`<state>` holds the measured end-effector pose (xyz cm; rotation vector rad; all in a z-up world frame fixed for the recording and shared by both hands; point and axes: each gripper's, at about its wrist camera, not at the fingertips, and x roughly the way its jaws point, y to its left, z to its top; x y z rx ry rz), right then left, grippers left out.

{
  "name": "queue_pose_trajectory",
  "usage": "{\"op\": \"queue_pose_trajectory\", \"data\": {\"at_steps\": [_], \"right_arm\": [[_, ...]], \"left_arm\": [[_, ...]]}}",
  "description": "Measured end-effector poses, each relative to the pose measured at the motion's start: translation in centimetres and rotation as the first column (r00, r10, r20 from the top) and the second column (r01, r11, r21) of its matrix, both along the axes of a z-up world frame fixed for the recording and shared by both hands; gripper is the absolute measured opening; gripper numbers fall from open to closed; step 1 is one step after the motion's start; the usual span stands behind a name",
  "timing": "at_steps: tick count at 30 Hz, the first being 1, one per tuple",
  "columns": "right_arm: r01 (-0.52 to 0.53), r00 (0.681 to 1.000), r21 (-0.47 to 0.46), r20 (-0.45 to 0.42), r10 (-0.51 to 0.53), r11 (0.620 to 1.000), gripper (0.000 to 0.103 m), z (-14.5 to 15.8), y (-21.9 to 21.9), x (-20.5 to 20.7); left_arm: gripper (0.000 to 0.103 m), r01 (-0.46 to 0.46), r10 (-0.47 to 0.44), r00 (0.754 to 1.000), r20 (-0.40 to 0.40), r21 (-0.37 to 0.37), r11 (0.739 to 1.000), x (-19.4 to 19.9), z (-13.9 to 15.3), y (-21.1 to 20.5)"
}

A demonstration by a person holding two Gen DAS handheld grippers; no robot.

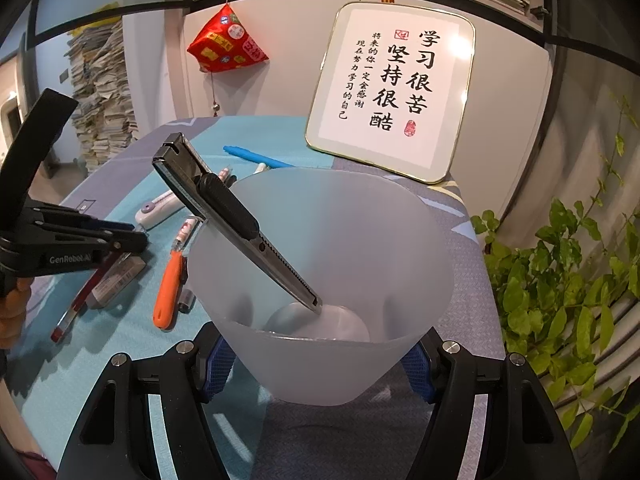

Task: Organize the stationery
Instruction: 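Lower the red pen into the cup and open the left tool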

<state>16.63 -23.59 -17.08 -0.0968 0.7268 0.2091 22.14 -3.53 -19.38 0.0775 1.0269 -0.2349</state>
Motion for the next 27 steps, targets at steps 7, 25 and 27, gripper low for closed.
{"op": "queue_pose_trajectory", "data": {"at_steps": [7, 25, 27], "right_arm": [[0.003, 1.000, -0.010, 0.005, -0.003, 1.000, 0.071, 0.0, 0.1, -0.1], [0.011, 1.000, -0.028, 0.016, -0.011, 1.000, 0.071, 0.2, 0.3, -0.3], [0.012, 1.000, -0.028, 0.017, -0.011, 1.000, 0.071, 0.2, 0.3, -0.3]], "left_arm": [[0.008, -0.002, 0.005, 0.996, 0.087, -0.034, 0.999, -3.1, 3.6, 0.7], [0.008, 0.231, -0.126, 0.874, 0.469, -0.174, 0.957, -8.9, 19.2, -4.7], [0.008, 0.251, -0.139, 0.861, 0.490, -0.172, 0.953, -8.5, 20.1, -5.7]]}}
